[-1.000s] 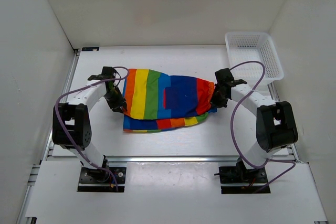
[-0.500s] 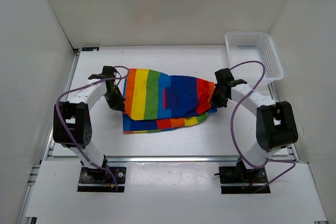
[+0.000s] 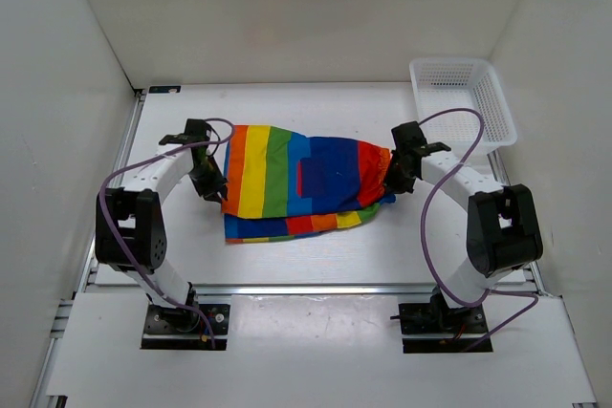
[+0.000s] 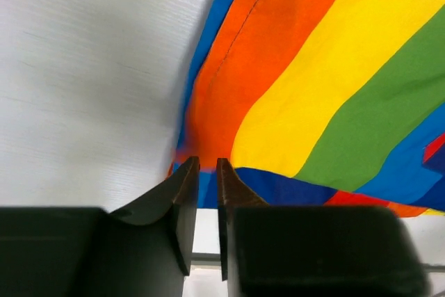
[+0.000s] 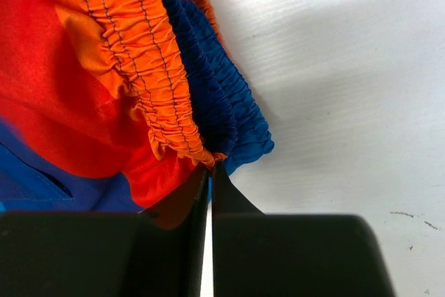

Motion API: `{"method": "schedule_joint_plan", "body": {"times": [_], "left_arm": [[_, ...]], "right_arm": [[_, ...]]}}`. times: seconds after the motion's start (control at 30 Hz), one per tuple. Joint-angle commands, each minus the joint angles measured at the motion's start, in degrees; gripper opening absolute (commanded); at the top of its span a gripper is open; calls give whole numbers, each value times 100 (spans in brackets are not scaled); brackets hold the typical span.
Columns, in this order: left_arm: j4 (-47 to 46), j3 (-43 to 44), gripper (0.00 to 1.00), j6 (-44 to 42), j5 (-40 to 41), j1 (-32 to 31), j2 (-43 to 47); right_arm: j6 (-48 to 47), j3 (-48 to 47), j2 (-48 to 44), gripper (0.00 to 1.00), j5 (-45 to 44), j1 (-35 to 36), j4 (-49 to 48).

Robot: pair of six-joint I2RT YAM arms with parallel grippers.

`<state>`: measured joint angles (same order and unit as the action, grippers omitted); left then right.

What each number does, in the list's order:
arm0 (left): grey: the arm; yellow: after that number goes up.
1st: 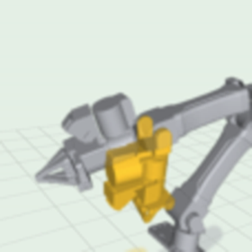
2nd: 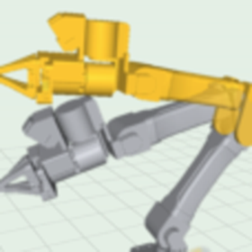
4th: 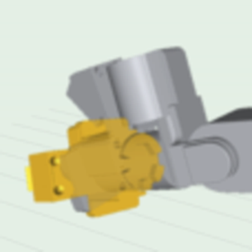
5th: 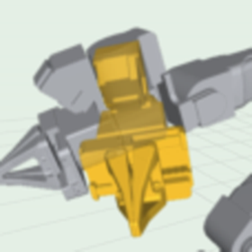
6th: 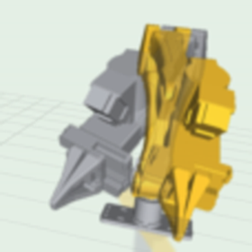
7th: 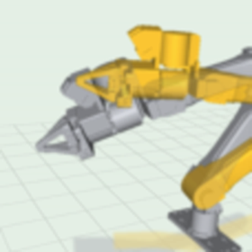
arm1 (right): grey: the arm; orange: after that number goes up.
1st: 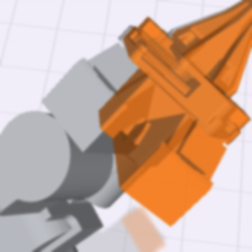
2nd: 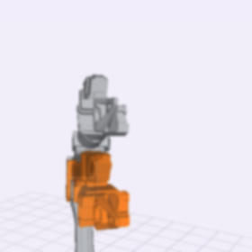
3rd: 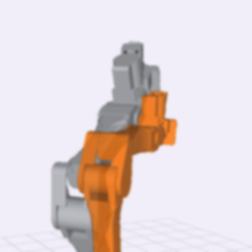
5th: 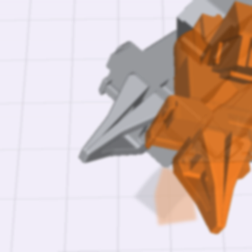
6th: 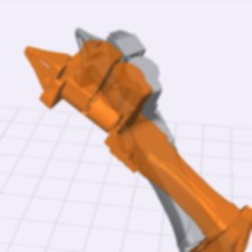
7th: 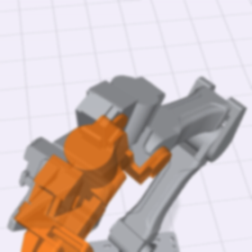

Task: Fold and stack the shorts
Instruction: Fold the shorts

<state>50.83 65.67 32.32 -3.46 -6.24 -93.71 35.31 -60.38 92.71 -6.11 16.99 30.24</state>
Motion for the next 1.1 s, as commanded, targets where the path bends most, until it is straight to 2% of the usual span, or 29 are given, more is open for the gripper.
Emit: {"method": "schedule_joint_plan", "body": {"times": [0.0,0.1,0.17,0.33,0.43,0.6,0.73,0.77,0.9,1.07], "left_arm": [[-12,183,30,-111,57,-26,3],[-12,43,45,-111,56,-26,-199],[-64,-36,58,-111,109,-26,-200],[-117,-160,58,-59,320,-26,-384],[-170,-265,53,3,425,-26,-490],[-222,-265,51,56,426,-26,-683],[-284,-265,35,117,426,-26,-745],[-284,-265,25,117,426,-26,-745],[-284,-265,10,170,426,-26,-613],[-232,-213,10,170,426,-26,-421]], "right_arm": [[-86,-273,-95,4,-119,6,61],[-86,-325,10,10,-119,6,61],[-86,-325,11,10,-119,6,61],[-138,-378,63,3,-58,6,61],[-138,-378,63,3,-57,6,61],[-138,-378,63,3,-57,6,61],[-86,-378,11,3,-57,6,61],[-86,-378,11,3,-57,6,61],[-86,-378,11,1,-57,6,61],[-86,-378,11,0,-57,6,61]]}}
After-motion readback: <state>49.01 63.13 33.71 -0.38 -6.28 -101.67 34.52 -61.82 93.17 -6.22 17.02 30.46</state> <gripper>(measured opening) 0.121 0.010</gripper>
